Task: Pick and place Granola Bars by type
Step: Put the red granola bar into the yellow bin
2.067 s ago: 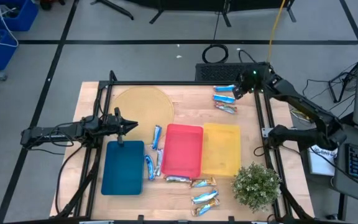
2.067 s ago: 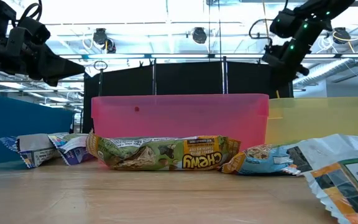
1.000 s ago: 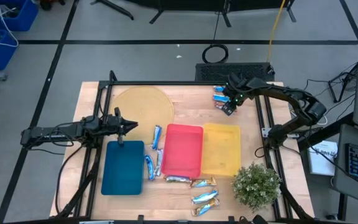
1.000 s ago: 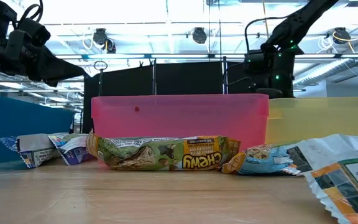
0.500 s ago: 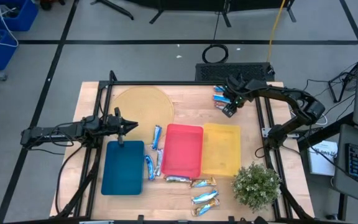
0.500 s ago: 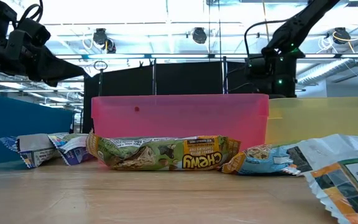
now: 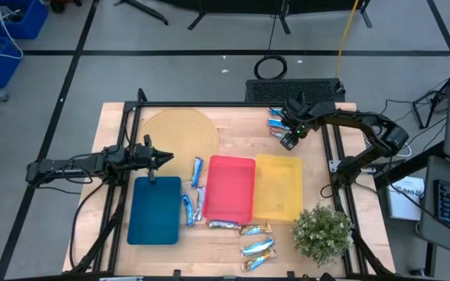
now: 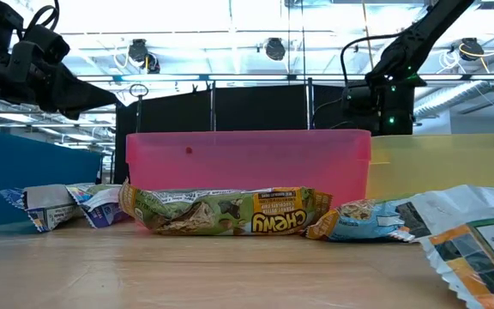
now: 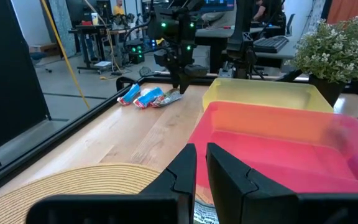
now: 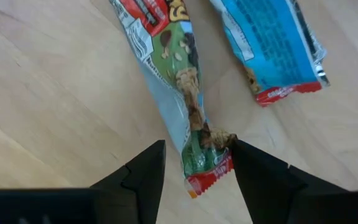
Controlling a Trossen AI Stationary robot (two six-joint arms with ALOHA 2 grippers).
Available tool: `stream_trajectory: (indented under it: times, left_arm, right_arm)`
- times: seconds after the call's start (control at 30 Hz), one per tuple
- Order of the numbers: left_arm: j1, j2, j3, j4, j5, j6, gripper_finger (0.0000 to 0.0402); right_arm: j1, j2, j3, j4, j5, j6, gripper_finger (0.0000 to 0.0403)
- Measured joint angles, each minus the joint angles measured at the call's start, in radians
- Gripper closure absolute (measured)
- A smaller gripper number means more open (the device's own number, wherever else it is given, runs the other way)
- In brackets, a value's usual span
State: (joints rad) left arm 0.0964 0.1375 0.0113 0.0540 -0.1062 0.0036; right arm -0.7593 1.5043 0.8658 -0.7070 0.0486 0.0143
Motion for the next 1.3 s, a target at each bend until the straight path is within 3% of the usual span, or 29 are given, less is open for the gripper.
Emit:
stream_trajectory:
  times: [0.2, 0.43, 0.67, 0.8, 0.9, 1.13, 1.3]
  left_arm:
    - [0.0, 0.0, 0.0, 0.0, 0.0, 0.0, 0.0355]
    - [0.0, 0.0, 0.0, 0.0, 0.0, 0.001, 0.0355]
    - [0.0, 0.0, 0.0, 0.0, 0.0, 0.0, 0.0355]
    - [0.0, 0.0, 0.0, 0.0, 0.0, 0.0, 0.0355]
    - [0.0, 0.0, 0.0, 0.001, 0.0, 0.0, 0.0355]
    - [0.0, 0.0, 0.0, 0.001, -0.001, 0.001, 0.0355]
    - [0.0, 0.0, 0.0, 0.0, -0.001, 0.001, 0.0355]
  right_arm:
    - [0.0, 0.0, -0.015, 0.049, 0.001, 0.011, 0.0264]
    - [0.0, -0.001, -0.015, 0.049, 0.0, -0.013, 0.0385]
    - [0.036, -0.031, -0.015, 0.069, 0.031, -0.043, 0.04]
    - [0.078, -0.119, 0.004, 0.088, 0.055, -0.045, 0.0402]
    - [0.119, -0.209, 0.019, 0.092, 0.01, -0.025, 0.0402]
    - [0.273, -0.415, 0.022, 0.013, -0.125, 0.133, 0.0403]
    - [0.417, -0.497, 0.022, -0.145, -0.133, 0.296, 0.0403]
